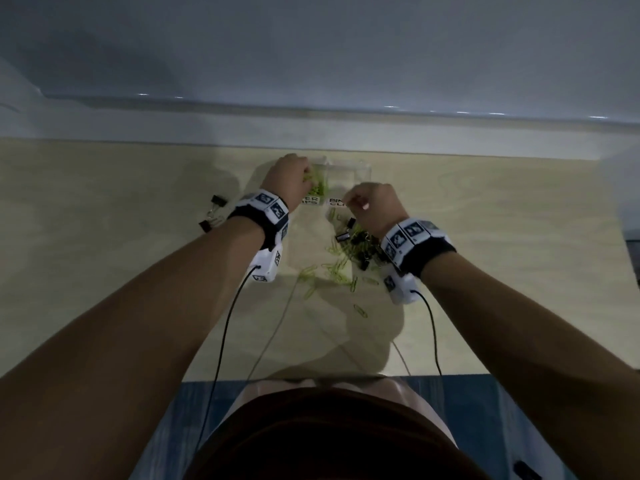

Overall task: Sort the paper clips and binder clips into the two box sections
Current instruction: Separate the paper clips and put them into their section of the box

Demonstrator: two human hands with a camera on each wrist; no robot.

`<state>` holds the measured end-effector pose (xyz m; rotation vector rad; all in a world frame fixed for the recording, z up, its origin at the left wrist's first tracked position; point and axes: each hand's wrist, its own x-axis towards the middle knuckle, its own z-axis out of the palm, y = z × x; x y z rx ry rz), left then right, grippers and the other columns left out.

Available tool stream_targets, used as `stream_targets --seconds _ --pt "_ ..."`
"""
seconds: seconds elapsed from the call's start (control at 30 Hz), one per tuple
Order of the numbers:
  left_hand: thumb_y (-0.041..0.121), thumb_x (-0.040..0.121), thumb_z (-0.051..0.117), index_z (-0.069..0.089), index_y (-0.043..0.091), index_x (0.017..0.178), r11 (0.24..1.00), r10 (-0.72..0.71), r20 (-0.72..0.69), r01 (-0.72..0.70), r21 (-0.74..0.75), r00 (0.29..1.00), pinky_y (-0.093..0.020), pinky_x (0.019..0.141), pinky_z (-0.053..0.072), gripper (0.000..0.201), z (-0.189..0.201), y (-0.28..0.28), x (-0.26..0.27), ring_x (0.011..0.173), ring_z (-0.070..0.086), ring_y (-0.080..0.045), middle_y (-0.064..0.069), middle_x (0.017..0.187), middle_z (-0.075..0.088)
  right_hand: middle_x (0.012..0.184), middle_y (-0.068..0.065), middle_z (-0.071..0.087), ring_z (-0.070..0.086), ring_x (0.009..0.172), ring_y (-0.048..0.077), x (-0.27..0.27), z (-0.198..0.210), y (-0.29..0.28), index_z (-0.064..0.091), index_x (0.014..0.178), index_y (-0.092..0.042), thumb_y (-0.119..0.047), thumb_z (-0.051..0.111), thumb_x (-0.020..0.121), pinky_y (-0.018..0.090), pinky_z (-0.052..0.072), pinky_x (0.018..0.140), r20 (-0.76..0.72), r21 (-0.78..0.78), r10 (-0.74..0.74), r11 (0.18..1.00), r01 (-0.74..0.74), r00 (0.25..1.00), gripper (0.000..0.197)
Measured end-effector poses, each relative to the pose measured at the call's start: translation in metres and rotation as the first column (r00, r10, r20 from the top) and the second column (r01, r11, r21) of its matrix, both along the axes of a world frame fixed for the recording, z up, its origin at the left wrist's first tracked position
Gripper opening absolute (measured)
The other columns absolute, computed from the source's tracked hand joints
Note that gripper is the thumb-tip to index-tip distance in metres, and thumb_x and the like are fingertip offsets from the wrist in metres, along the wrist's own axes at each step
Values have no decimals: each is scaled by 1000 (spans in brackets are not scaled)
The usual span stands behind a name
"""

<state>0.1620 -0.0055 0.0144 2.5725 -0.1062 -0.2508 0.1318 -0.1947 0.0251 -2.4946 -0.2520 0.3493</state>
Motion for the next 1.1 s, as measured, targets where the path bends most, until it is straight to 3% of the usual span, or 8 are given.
stream_targets --seconds 0.13,0.27,0.37,0.5,0.73,0.93,1.0,1.1 --pt "16 88 59 60 4 109 977 -211 141 203 70 967 -40 93 43 24 -10 -15 -31 109 47 -28 -12 118 51 99 8 66 60 92 28 -29 -24 -34 70 94 -14 -4 51 83 37 51 82 -109 -193 100 974 -120 989 24" --pt "11 89 57 59 9 120 887 -458 -31 459 54 889 -36 93 42 31 -28 -40 -62 110 46 -23 -6 119 53 111 5 60 51 98 30 -43 -38 -36 66 107 -23 -13 60 80 45 48 84 -74 -278 165 944 -179 984 30" --pt "8 88 59 55 8 126 868 -483 -92 490 78 871 -36 98 38 38 -39 -49 -66 113 46 -26 -6 125 51 116 6 54 46 105 32 -47 -39 -28 61 116 -23 -17 60 81 49 44 87 -71 -368 150 915 -165 986 36" --pt "13 85 63 56 10 120 884 -452 -84 458 89 888 -37 98 41 36 -44 -45 -65 112 48 -25 -6 123 53 114 7 54 45 109 32 -48 -38 -23 61 116 -23 -17 58 83 46 40 88 -44 -406 162 899 -166 986 34" --pt "15 79 68 50 15 84 925 -377 -43 374 -64 925 -32 67 46 19 -40 -26 -76 78 56 -21 1 84 59 106 13 57 49 101 36 -55 -38 -25 64 109 -13 -12 61 80 51 42 84 50 -382 204 908 -170 978 29" --pt "17 82 68 53 16 87 976 -130 -35 122 -179 991 -25 65 51 16 -35 6 -83 74 59 -14 0 85 62 115 9 56 49 102 34 -60 -43 -30 54 116 -13 -8 56 82 56 41 88 56 -374 200 913 -165 978 34" --pt "19 83 66 54 14 87 991 -45 -9 44 -124 999 -28 65 50 14 -39 23 -83 75 58 -16 -2 85 62 117 8 54 47 104 32 -62 -44 -34 51 118 -13 -8 53 82 54 39 92 59 -339 151 933 -123 987 37" --pt "18 84 63 58 9 92 999 7 37 -9 54 999 -41 82 48 14 -44 40 -84 94 53 -27 -10 97 60 111 6 52 45 100 30 -65 -43 -45 52 110 -14 -8 50 81 45 36 86 87 -316 90 947 -59 992 29"
